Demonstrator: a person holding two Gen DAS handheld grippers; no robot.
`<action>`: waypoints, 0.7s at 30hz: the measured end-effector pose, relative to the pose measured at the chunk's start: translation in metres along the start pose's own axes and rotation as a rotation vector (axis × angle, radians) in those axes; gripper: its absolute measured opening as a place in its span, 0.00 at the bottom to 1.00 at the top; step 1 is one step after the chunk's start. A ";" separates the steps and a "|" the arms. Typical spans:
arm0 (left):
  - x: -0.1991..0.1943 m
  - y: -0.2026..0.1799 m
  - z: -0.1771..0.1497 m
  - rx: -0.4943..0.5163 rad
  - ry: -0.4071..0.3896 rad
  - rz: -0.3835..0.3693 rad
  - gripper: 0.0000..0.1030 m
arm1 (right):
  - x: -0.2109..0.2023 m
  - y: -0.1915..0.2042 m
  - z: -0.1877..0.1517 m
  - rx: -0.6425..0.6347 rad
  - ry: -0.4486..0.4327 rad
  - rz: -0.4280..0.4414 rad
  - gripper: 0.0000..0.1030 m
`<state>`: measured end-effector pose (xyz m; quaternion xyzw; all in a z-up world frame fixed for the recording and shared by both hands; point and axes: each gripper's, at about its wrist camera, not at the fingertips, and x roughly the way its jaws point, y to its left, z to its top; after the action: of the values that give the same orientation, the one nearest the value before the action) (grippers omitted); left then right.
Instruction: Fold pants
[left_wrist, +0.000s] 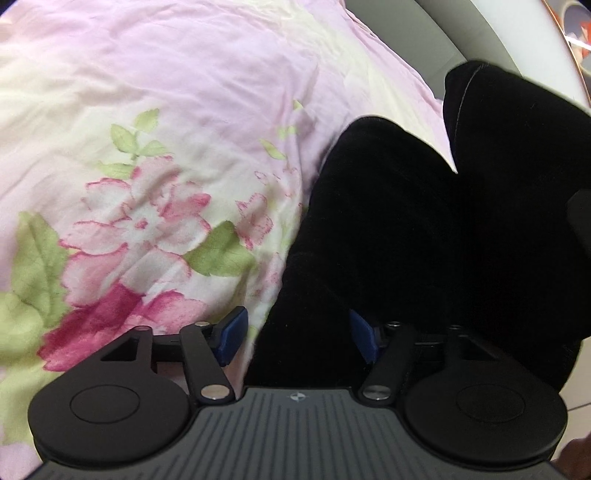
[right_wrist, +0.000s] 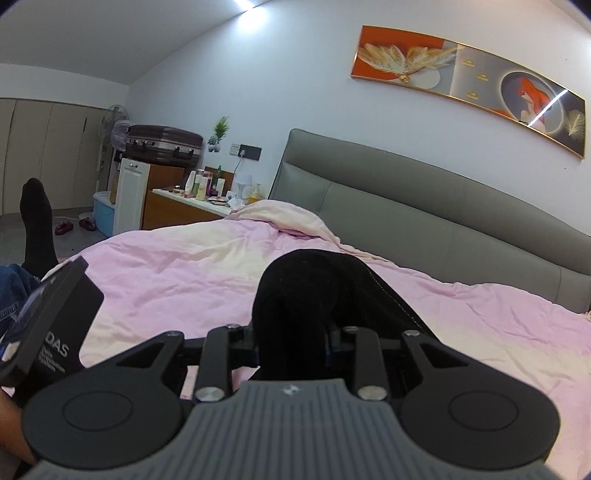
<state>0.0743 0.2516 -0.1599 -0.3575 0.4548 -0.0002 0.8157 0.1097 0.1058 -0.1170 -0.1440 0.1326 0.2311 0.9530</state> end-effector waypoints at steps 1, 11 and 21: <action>-0.008 0.002 0.003 -0.008 -0.020 0.012 0.65 | 0.004 0.004 -0.002 -0.029 0.022 0.016 0.24; -0.083 0.040 0.027 -0.139 -0.267 0.107 0.71 | 0.045 0.078 -0.063 -0.393 0.189 0.045 0.29; -0.067 0.012 0.019 -0.024 -0.212 -0.016 0.73 | 0.011 0.063 -0.061 -0.436 0.210 0.195 0.65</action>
<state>0.0447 0.2936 -0.1111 -0.3688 0.3630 0.0368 0.8549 0.0773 0.1438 -0.1898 -0.3557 0.1909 0.3287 0.8538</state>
